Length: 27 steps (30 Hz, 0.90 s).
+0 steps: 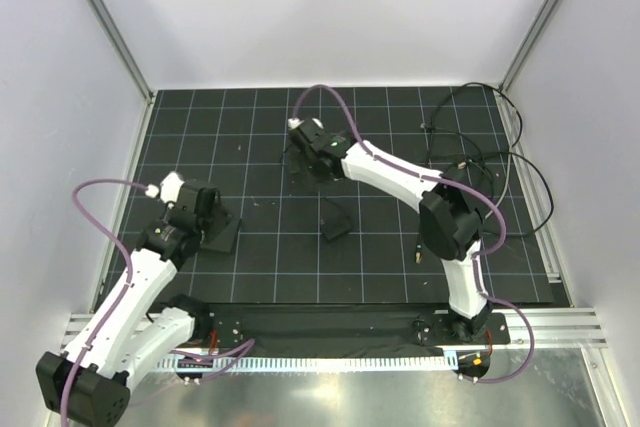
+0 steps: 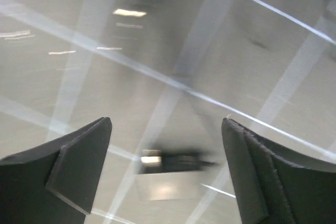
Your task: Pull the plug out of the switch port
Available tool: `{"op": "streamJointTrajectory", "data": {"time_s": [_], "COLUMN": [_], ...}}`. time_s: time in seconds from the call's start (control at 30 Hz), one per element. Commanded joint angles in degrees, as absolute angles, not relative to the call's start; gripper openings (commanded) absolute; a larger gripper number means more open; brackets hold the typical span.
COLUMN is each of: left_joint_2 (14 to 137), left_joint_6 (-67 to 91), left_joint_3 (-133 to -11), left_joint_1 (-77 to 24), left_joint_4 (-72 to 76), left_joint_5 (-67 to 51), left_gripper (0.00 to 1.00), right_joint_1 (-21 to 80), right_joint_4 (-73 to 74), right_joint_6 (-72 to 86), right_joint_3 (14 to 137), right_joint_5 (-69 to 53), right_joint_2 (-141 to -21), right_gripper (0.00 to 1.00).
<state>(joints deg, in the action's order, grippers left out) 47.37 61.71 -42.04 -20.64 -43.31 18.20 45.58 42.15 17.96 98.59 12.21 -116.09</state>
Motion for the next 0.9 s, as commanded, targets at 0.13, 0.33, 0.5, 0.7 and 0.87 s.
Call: {"op": "streamJointTrajectory", "data": {"time_s": [0.13,0.33,0.5,0.7,0.87], "left_joint_2": [52.80,55.11,55.02,60.80,64.95], "left_joint_6": [66.19,67.41,67.06,66.97,67.06], "left_joint_3": [-42.10,-39.12,-35.07,-33.84,-35.42], "left_joint_1": [-7.85,-2.99,3.25,5.45,6.06], "left_joint_4": [-58.44,-58.37,-56.08,-52.03,-49.75], "left_joint_5": [25.49,23.82,19.43,17.67,18.98], "left_gripper": [0.29,0.10,0.00,0.01,0.01], "right_joint_1": [51.15,51.50,51.50,51.42,51.42], "right_joint_4": [32.09,26.20,24.44,23.64,22.77], "right_joint_6": [15.89,20.47,21.80,21.71,22.06], "right_joint_3": [114.24,126.45,130.78,131.57,129.99], "right_joint_5": [-10.78,-19.67,-22.50,-23.55,-24.87], "right_joint_2": [-126.70,-138.67,-144.66,-147.65,-147.57], "right_gripper": [0.27,0.12,0.10,0.10,0.09]}}
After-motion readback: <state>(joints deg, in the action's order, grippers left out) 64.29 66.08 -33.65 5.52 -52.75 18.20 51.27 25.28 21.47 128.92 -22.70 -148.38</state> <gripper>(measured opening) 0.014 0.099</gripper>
